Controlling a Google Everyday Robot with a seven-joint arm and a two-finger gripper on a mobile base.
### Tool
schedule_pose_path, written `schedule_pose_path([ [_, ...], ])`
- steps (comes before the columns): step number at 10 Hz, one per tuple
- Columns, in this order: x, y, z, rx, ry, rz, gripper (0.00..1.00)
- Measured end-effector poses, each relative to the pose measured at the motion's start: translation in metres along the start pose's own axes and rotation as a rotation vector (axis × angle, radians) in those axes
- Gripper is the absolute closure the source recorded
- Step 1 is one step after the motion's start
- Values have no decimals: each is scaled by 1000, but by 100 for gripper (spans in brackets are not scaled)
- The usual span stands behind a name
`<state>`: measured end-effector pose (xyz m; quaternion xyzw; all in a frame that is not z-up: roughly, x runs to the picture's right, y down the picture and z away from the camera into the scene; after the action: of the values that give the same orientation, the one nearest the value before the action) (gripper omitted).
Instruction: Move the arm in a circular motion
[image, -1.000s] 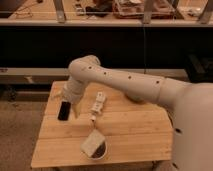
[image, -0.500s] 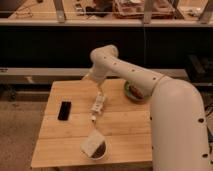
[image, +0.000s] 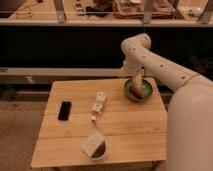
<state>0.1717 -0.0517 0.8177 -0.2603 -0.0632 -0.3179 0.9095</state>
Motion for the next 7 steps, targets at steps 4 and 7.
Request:
schedule_pose_path([
  [4, -62, 141, -22, -179, -49, 60, 20],
  [7, -207, 165, -42, -140, -183, -15, 20],
])
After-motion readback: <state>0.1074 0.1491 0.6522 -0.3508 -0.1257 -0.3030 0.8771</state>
